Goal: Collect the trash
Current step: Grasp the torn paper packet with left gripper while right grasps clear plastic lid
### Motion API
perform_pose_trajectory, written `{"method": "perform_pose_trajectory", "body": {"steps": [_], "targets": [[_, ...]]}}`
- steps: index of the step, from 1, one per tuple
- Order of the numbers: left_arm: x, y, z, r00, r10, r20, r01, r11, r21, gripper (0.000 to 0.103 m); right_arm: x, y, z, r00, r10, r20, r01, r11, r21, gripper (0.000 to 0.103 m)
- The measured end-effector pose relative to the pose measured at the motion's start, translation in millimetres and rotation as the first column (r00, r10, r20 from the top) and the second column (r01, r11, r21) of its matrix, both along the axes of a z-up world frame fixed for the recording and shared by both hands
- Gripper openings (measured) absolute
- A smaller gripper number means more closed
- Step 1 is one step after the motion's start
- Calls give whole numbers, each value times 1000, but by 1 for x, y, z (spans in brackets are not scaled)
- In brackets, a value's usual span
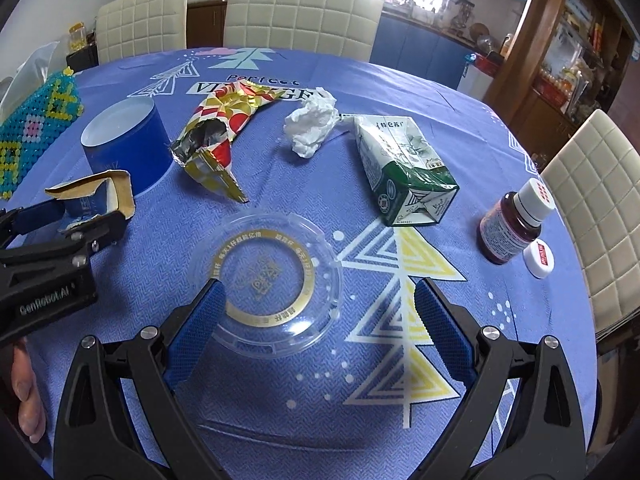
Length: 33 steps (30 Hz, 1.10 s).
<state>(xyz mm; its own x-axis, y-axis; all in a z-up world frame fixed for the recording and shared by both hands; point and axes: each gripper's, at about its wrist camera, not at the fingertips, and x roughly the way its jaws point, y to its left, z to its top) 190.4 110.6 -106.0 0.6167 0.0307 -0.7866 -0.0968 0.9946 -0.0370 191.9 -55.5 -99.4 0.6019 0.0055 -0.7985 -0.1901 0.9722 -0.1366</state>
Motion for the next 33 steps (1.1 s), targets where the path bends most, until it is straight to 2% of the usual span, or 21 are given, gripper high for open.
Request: {"method": "perform_pose_trajectory", "body": {"steps": [3,9,19,25,30,33], "targets": [[6,0,-2,1000,-1,-19,1,1000,0,83,2,4,0,1000,14,6,-14,1000,-6,94],[7,-3,-8,999,-1,-44,4,998,60,83,10,10,-1,1000,27,7,-27,1000,-4,94],[4,-1,-9,998,-36,-43,38,997,66,83,13,3,-4,1000,14,-26,-12,996,84,96],[3,5,-8,999,-22,-48,25,998,60,83,6,13,0,997,72,-6,-71,992,104,96],[2,7,-7,999,-19,-46,22,998,66,80,-4,20,10,993,106,57,-112,987,117,100],[3,9,-8,999,-20,-48,23,998,62,80,-1,22,5,993,109,38,-113,989,100,100]]}}
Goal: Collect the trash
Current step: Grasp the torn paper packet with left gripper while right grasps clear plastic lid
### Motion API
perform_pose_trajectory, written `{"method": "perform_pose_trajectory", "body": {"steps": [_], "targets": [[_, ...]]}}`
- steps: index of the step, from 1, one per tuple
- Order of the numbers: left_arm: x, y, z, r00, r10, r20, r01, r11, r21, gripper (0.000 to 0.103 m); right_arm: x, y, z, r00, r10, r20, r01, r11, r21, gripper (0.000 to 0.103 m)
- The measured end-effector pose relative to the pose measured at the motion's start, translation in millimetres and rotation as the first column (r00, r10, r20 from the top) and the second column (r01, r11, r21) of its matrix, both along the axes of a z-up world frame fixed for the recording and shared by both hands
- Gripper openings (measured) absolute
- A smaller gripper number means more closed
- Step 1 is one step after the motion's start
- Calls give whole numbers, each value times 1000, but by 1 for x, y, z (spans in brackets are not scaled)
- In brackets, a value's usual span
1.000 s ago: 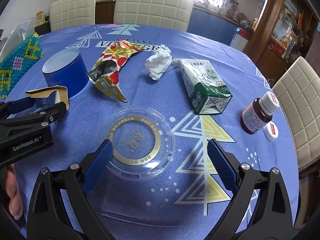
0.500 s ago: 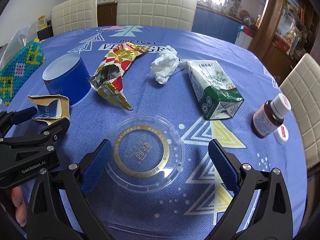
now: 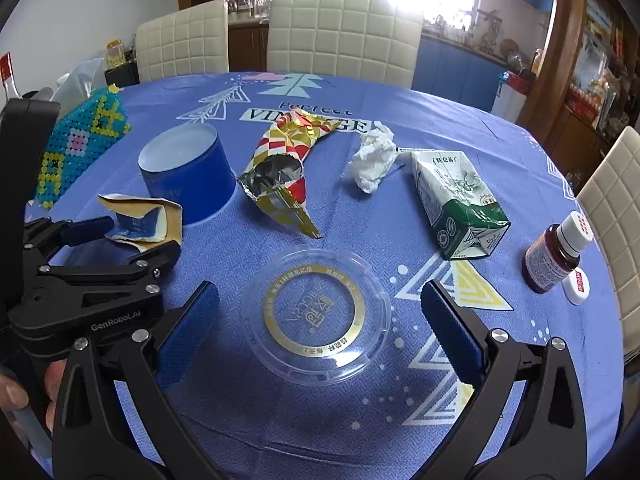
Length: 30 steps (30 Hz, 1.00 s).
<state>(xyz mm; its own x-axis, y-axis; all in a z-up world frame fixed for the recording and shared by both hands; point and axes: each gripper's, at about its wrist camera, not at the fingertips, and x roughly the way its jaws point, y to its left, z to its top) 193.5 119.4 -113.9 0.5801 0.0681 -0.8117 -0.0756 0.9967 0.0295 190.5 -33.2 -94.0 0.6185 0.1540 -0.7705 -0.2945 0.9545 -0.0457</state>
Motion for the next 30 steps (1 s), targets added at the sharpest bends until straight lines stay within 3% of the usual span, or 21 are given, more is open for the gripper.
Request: {"method": "perform_pose_trajectory", "body": {"steps": [9,12,21,30], "targets": [[0,0,0,1000,-5,0,5,1000,2,80,10,1,-22,997,-11,-80,9,1000,-26,99],[0,0,0,1000,-7,1,7,1000,4,79,11,-3,-22,994,2,-109,1,1000,21,89],[-7,0,9,999,-3,35,3,1000,5,79,-1,1,-18,997,-4,-72,1,999,-44,87],[-31,-34,10,996,-69,48,65,993,94,79,-24,-22,-16,997,-33,-68,27,996,-90,87]]}}
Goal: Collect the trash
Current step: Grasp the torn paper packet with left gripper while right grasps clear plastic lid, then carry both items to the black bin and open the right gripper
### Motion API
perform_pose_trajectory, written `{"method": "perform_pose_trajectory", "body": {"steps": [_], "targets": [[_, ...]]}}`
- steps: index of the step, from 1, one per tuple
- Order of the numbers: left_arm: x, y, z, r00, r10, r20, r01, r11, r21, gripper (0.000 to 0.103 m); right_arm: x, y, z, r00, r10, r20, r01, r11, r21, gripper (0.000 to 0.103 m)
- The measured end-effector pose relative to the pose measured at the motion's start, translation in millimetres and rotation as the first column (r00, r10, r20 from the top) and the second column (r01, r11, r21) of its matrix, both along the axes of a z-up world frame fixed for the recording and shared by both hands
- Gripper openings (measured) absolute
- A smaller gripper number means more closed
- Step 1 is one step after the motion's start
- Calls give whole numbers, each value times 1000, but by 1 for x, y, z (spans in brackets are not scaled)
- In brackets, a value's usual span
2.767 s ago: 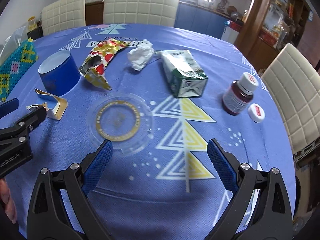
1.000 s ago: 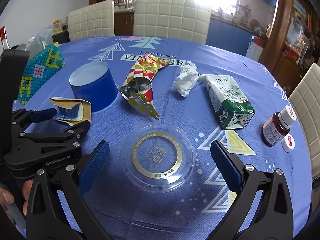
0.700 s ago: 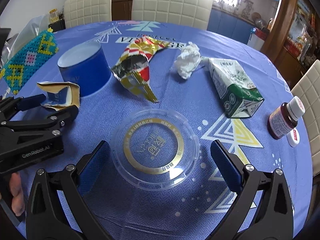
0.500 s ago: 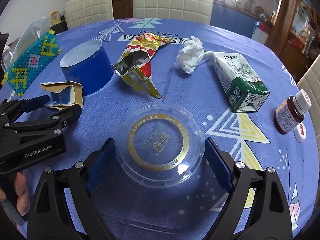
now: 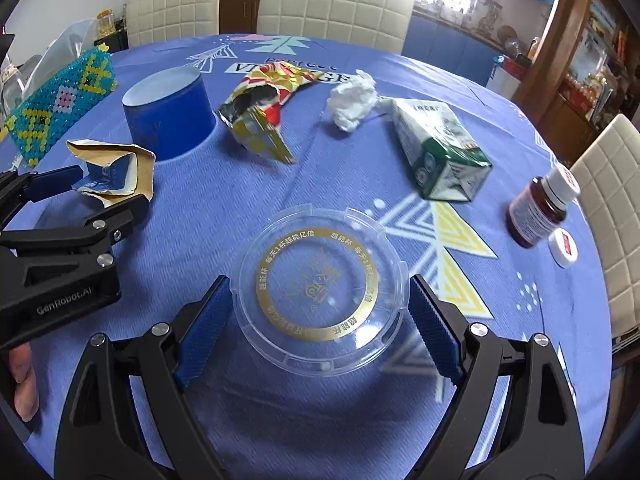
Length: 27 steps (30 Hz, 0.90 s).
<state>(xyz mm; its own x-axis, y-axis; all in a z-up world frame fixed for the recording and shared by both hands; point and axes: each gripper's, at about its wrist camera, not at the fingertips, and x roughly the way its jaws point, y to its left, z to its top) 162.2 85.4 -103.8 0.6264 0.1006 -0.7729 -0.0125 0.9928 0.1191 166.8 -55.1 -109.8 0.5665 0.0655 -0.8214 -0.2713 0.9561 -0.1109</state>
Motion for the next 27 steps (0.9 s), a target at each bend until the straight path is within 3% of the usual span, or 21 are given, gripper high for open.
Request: {"method": "perform_pose_trajectory", "body": {"steps": [4,12,27], "targets": [[-13,-18,1,1000,-26,3,26,999,20,79,-14,-14,2,1000,-19,18,20,999,-42,87],[-36,-60,12,997,-80,21,80,997,24,79,-38,-59,14,996,-78,49,79,996,-26,87],[-56,-180,34,974,-218,58,216,976,41,79,-80,-183,32,964,-245,103,244,970,25,87]]}}
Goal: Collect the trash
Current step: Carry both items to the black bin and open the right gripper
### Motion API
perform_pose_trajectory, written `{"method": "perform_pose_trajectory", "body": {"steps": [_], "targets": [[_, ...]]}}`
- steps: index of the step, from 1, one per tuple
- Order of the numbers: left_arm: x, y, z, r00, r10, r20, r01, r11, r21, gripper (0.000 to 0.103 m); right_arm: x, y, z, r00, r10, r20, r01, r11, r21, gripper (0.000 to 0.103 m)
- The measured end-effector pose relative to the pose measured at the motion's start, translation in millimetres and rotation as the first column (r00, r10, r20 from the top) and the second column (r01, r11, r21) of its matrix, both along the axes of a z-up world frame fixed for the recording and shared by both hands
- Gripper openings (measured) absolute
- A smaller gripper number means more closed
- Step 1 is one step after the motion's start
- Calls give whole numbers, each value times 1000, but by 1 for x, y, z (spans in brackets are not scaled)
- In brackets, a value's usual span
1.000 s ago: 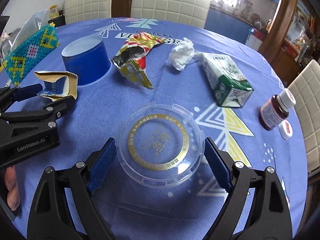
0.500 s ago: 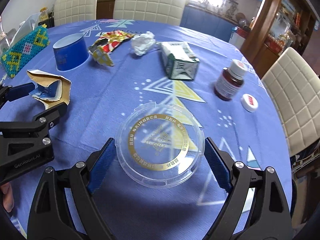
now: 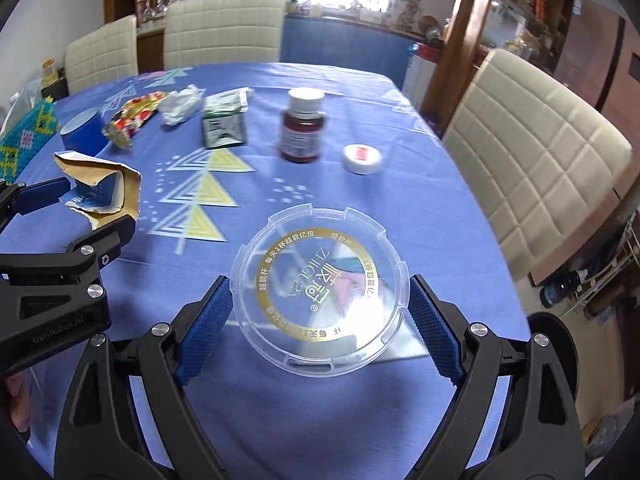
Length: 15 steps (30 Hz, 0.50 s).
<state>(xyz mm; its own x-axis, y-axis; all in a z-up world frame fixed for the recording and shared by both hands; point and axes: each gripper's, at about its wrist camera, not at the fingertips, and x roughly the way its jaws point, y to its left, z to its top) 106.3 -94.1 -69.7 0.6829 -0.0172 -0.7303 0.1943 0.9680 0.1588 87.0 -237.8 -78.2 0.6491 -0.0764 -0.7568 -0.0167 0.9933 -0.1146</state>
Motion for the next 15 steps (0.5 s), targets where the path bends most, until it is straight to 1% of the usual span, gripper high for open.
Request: {"method": "perform_pose_trajectory", "body": {"steps": [9,15], "targets": [[-12,-83,7,993,-118,17,117,993,18,79,-26,-90,4,989,-145,19,144,989,29,87],[-19,-132,11,982,-190,23,189,982,20,79,-40,-132,6,978,-208,25,207,978,33,87]]}}
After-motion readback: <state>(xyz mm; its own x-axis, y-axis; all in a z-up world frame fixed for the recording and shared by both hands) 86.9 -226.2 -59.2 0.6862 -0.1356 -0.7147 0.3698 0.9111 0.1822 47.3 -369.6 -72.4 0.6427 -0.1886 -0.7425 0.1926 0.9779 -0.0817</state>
